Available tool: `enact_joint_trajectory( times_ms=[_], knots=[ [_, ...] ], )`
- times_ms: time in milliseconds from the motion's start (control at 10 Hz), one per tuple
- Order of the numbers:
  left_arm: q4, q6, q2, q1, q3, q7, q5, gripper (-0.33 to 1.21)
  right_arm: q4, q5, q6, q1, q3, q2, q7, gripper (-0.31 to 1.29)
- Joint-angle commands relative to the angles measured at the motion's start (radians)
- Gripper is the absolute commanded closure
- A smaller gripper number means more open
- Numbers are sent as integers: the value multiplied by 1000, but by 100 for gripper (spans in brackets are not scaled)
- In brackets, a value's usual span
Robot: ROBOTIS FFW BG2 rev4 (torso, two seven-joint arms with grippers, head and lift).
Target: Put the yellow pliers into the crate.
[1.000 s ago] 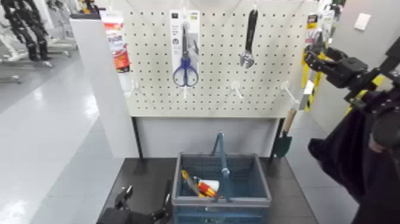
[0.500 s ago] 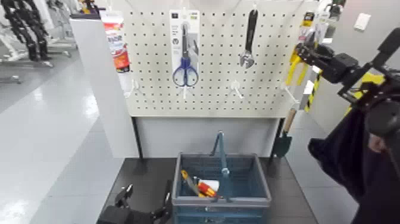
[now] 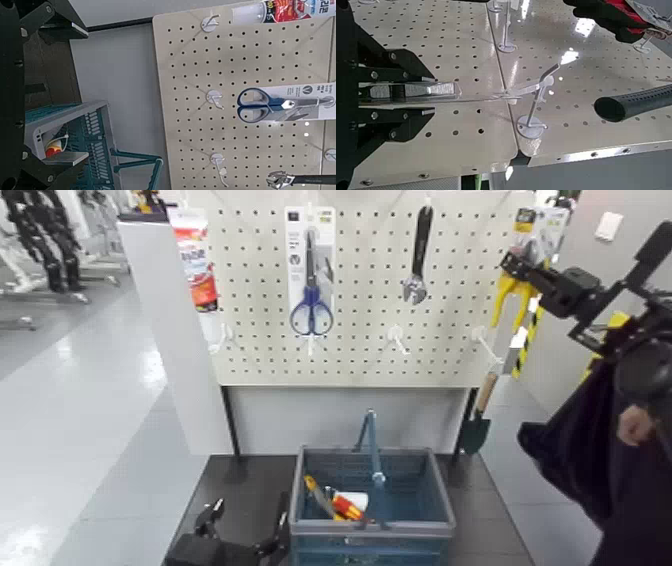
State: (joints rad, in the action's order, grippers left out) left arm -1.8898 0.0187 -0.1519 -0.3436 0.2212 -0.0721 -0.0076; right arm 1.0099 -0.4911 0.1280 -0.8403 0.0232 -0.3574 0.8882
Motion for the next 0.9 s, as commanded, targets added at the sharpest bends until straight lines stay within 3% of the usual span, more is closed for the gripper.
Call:
enact_joint_trajectory(
  times_ms=[100,500,900],
  knots=[
    [0,-2,-1,0,3,0,0,22,-4,3,2,-10,-2,-2,-2,112],
    [0,-2,-3,-2,3,0,0,22,32,-18,1,3,-6,9,2,112],
    [-2,-5,-11,-5,7,0,5,22,342,-23,81,147,76,58,-71,112]
  ],
)
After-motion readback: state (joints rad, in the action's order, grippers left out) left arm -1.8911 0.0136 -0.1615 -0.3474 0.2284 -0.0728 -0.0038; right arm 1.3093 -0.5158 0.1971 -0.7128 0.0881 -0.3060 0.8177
